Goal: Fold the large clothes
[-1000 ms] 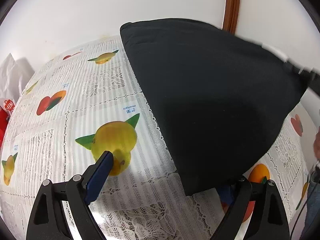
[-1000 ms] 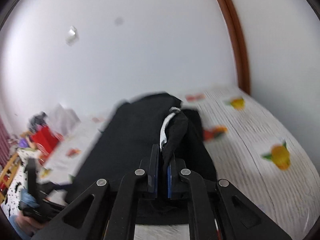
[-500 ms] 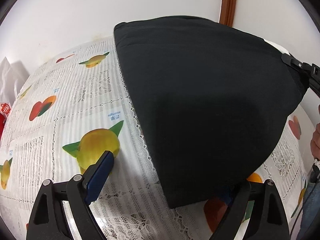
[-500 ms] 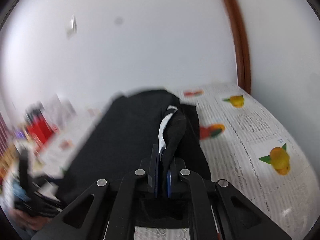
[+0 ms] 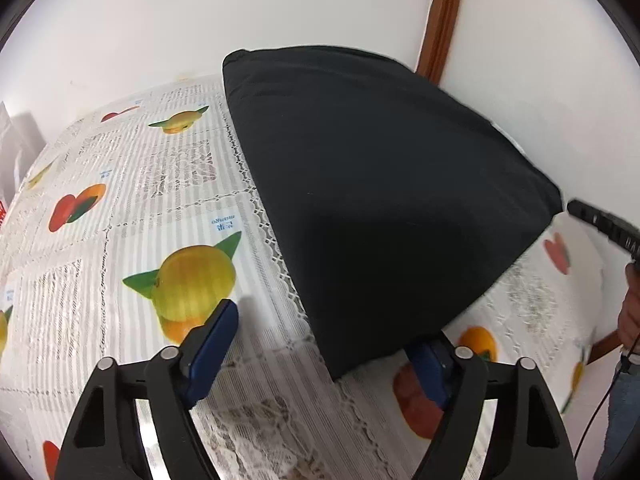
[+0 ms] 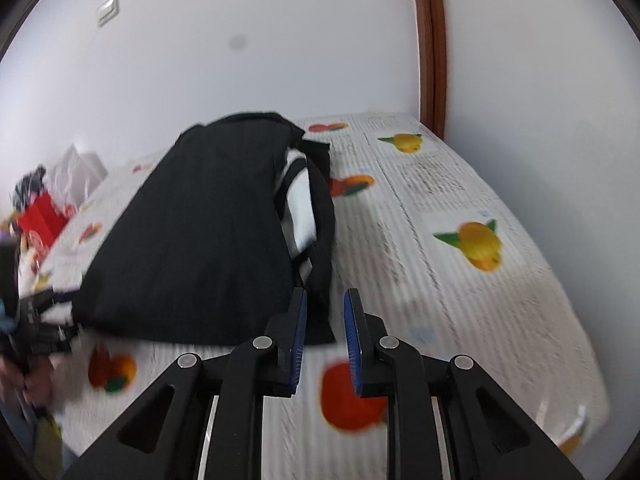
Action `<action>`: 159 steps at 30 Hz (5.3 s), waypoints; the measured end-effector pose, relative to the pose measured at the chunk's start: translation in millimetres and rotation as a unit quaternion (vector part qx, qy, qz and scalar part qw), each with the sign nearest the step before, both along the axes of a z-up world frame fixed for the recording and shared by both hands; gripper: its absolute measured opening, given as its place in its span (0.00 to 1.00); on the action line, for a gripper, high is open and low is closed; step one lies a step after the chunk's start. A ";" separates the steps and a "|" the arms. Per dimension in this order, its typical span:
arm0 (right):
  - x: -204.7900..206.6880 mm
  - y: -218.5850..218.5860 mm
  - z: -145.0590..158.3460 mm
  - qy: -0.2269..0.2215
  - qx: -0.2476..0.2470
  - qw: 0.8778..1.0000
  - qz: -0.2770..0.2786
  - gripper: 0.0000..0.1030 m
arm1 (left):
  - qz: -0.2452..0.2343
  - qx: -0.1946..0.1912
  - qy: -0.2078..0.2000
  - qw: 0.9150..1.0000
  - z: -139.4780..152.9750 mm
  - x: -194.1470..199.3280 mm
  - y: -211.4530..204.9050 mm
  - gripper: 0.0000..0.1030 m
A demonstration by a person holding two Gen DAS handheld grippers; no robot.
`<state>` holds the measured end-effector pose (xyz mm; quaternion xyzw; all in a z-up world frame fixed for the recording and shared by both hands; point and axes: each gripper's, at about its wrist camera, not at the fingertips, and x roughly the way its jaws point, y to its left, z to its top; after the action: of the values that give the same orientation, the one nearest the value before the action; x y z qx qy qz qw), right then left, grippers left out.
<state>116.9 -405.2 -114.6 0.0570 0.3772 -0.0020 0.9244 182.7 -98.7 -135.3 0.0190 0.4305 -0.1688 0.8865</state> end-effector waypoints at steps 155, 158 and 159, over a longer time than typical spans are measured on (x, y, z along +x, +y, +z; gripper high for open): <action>-121.7 140.5 118.3 -0.047 -0.047 0.995 -0.069 0.97 | 0.151 0.008 -0.123 0.981 139.8 -165.7 70.0 0.95; -122.7 140.2 118.7 -0.048 -0.049 0.995 -0.072 0.97 | 0.151 0.007 -0.126 0.980 140.9 -166.8 70.6 0.95; -123.0 140.0 118.9 -0.048 -0.049 0.995 -0.072 0.97 | 0.151 0.007 -0.127 0.980 141.2 -167.1 70.7 0.95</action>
<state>-6.2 -265.3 4.3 0.0387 0.3267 -0.0838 0.9406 15.6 -28.0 5.9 -0.0189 0.3137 -0.0265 0.9490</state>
